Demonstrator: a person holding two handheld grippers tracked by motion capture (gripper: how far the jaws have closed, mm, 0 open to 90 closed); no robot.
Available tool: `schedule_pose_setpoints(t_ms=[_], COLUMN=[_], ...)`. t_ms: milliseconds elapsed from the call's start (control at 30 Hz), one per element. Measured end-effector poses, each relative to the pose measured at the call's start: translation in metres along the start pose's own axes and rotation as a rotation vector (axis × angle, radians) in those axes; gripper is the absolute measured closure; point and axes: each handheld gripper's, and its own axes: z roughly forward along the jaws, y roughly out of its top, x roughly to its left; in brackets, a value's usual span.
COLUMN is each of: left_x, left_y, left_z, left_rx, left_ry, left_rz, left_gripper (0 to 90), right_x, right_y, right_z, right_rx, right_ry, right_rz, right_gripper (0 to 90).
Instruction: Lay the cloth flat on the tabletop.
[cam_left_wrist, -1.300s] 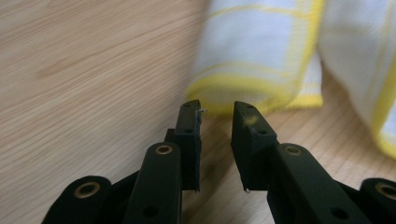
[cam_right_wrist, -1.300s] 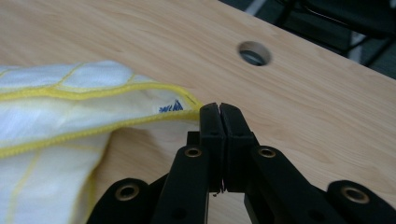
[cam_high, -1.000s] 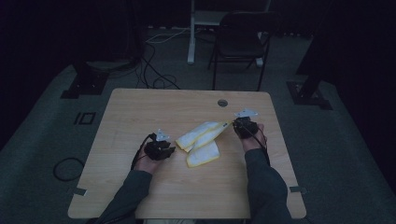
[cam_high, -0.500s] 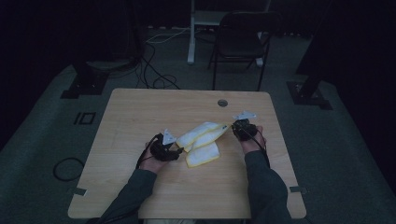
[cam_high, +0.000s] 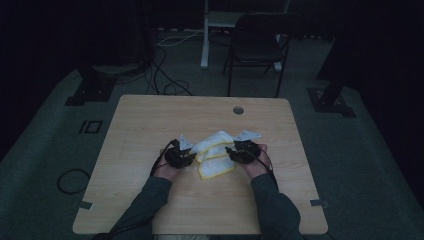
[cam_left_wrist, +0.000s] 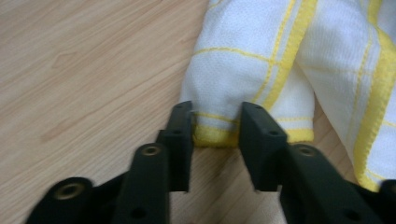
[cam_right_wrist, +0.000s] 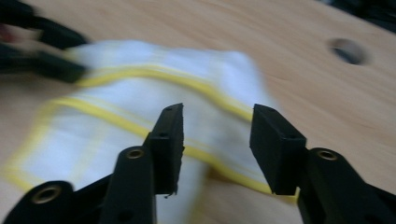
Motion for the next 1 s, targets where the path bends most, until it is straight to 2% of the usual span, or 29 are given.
schedule_pose_setpoints(t_ms=[67,167,267,367,467,533,600,667,733,1000], left_x=[0.000,-0.001,0.000,0.001,0.001,0.002,0.003,0.005,0.007,0.020], left_y=[0.002,0.005,0.007,0.010,0.014,0.017,0.019,0.020,0.022,0.022], left_z=[0.000,-0.002,-0.005,-0.009,-0.012,-0.014,-0.015,-0.017,-0.019,-0.024], left_rx=[0.002,-0.007,-0.013,-0.026,-0.040,-0.046,-0.055,-0.062,-0.064,-0.078], left_ry=[-0.001,-0.011,-0.020,-0.031,-0.041,-0.042,-0.043,-0.044,-0.042,-0.041], left_rz=[0.005,0.005,0.007,-0.003,-0.010,-0.010,-0.020,-0.025,-0.030,-0.082], left_gripper=[73.5,82.3,85.1,85.7,85.8,85.9,86.0,86.1,86.1,86.3], right_x=[0.014,0.033,0.047,0.057,0.065,0.068,0.069,0.068,0.066,0.042], right_y=[0.003,0.006,0.008,0.011,0.013,0.013,0.012,0.010,0.009,0.002], right_z=[0.006,0.015,0.023,0.028,0.035,0.040,0.045,0.045,0.044,0.022], right_rx=[0.004,0.014,0.019,0.011,0.021,0.033,0.061,0.065,0.065,0.026], right_ry=[0.036,0.047,0.051,0.060,0.052,0.032,0.000,0.013,0.009,0.007], right_rz=[-0.019,-0.055,-0.068,-0.059,-0.061,-0.074,-0.081,-0.074,-0.074,-0.019], right_gripper=[49.0,42.9,36.2,30.9,30.2,37.0,52.3,73.9,83.8,86.1])
